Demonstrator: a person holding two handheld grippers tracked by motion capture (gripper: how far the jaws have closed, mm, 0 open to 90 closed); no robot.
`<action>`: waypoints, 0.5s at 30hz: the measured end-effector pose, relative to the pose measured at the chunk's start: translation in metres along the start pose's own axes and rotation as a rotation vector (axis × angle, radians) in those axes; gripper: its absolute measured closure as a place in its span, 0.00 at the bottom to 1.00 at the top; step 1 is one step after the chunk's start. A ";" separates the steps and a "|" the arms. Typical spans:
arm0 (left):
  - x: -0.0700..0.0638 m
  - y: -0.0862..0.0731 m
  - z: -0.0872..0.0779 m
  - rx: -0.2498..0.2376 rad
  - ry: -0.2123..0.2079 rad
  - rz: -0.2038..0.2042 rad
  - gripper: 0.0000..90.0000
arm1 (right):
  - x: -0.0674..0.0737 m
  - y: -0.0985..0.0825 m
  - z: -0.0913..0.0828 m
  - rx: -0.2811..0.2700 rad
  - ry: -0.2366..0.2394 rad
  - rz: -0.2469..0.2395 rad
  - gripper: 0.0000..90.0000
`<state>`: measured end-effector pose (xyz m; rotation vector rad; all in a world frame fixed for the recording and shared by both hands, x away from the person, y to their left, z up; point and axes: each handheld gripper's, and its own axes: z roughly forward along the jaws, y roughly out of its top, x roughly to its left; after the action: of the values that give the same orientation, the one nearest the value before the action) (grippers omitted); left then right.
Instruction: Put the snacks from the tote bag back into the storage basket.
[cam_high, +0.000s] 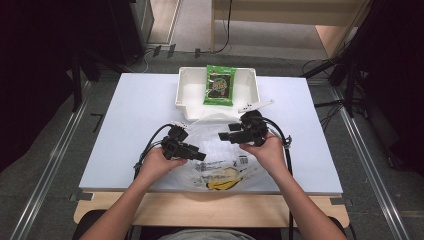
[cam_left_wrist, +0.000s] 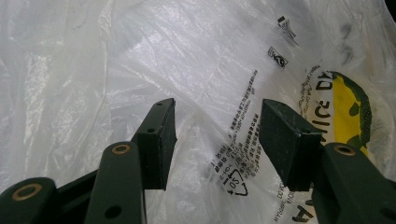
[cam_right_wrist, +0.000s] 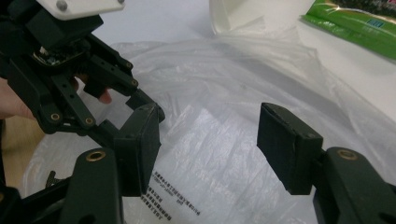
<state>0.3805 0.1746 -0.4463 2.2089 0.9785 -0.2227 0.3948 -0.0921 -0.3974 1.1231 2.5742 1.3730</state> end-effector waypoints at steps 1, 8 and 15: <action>0.000 0.000 0.000 -0.001 0.000 0.000 0.52 | 0.001 -0.002 0.000 0.003 0.002 -0.001 0.45; 0.000 0.000 -0.001 -0.003 0.000 -0.001 0.52 | 0.005 -0.014 0.002 0.014 0.005 0.000 0.46; -0.001 0.000 -0.002 -0.009 -0.002 0.003 0.52 | 0.009 -0.028 0.002 0.006 -0.026 -0.020 0.49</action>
<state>0.3801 0.1755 -0.4444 2.2019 0.9727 -0.2188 0.3724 -0.0954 -0.4159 1.1053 2.5659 1.3387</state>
